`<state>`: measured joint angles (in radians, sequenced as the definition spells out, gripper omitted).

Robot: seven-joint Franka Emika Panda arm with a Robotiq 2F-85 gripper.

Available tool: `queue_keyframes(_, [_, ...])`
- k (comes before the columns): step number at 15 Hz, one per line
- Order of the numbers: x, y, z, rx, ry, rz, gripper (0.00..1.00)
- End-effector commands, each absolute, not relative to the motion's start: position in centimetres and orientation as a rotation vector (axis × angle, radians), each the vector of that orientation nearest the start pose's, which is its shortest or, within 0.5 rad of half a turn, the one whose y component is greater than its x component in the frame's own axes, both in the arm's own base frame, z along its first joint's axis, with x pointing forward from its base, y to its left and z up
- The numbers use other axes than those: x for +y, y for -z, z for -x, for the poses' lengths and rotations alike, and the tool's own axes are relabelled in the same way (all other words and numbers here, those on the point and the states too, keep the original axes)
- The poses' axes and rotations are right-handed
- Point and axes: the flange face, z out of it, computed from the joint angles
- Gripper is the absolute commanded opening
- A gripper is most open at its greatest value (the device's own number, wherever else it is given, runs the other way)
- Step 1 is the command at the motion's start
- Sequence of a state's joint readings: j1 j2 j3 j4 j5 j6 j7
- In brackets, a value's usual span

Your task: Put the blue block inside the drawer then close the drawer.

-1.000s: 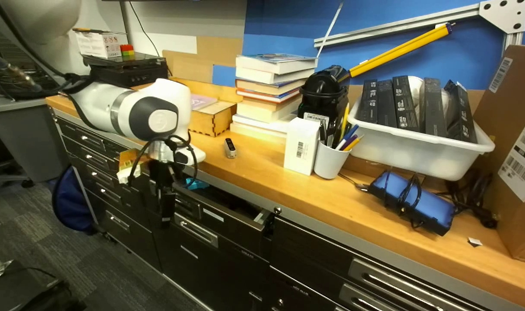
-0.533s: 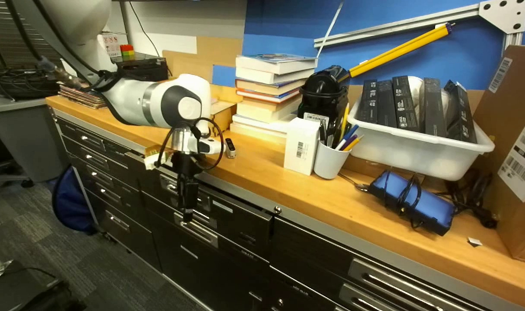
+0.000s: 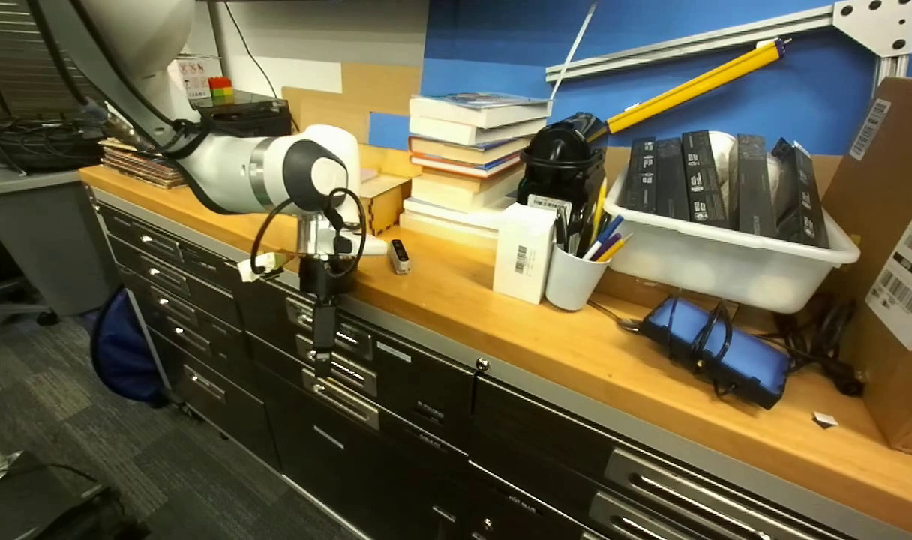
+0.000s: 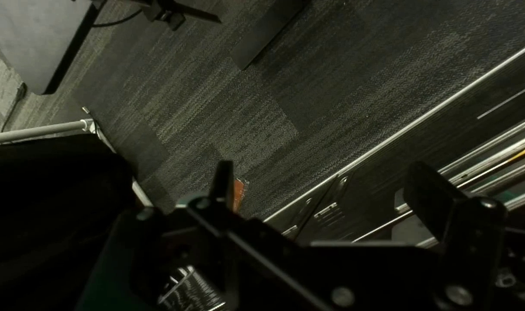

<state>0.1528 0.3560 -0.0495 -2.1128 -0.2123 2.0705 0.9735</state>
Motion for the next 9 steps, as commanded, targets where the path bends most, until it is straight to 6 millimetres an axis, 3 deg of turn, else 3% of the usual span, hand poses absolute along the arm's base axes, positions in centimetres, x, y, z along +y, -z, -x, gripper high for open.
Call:
queue_keyframes(1, [7.5,-27.0,-51.0,1.283,-0.223,3.183,1.00])
queue_keyframes(4, [10.5,-32.0,-48.8,1.064,-0.019,3.245,1.00])
queue_keyframes(7, [13.7,-38.3,-46.9,0.909,0.129,3.220,1.00])
queue_keyframes(8, [12.8,-34.5,-49.1,0.987,0.019,3.241,1.00])
queue_keyframes(9, [13.4,-36.1,-48.5,0.969,0.055,3.238,1.00])
